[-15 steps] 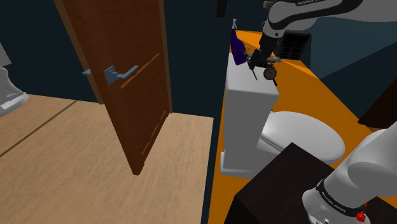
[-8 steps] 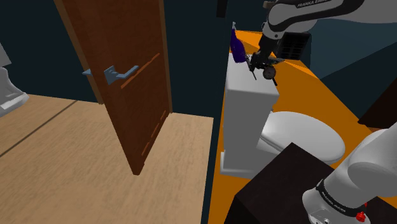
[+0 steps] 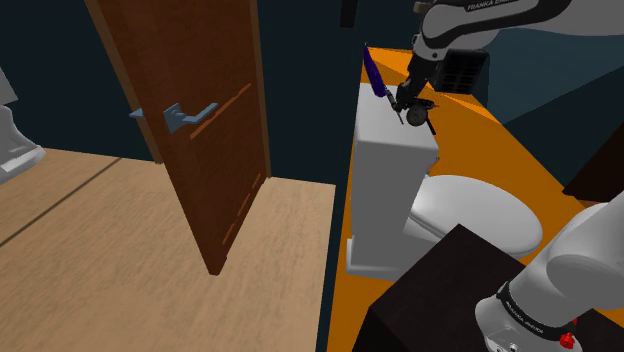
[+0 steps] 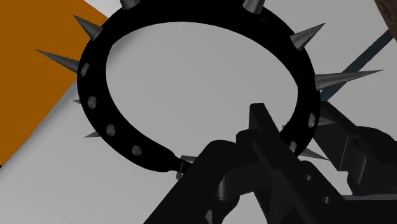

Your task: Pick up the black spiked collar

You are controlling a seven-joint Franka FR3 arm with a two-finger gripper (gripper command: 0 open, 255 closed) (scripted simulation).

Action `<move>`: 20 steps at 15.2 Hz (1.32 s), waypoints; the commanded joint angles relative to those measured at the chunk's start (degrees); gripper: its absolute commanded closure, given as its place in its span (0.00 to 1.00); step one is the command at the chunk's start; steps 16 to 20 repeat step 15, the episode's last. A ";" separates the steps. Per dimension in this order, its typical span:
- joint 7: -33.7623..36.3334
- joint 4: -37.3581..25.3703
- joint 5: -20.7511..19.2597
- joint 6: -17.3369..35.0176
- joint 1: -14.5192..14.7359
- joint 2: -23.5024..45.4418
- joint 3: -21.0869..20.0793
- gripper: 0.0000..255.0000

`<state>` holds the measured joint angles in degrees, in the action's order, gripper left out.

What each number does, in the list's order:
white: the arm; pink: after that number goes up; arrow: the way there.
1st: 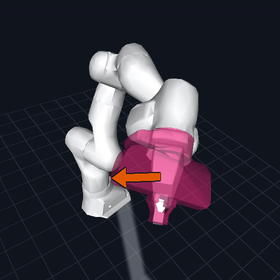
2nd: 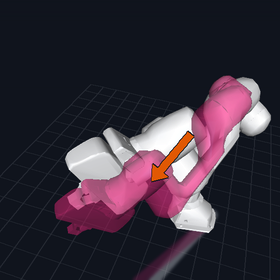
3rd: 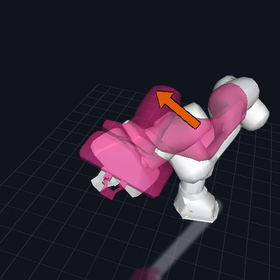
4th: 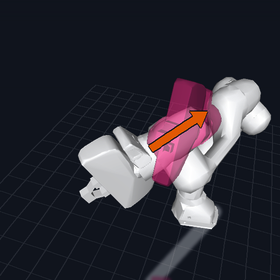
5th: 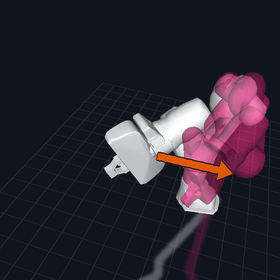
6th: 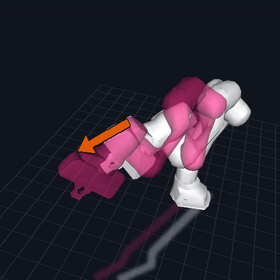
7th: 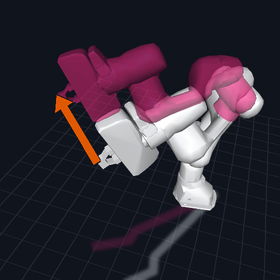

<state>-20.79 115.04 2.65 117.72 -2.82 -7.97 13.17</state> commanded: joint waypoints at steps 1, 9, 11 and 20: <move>0.13 -0.99 -0.08 -1.25 0.06 0.12 -0.08 1.00; 0.54 -6.99 -0.24 -7.38 0.09 -0.04 -0.15 1.00; 0.62 -8.62 -0.24 -8.93 0.10 0.05 -0.16 1.00; 0.69 -10.45 -0.23 -10.60 0.11 0.20 -0.16 1.00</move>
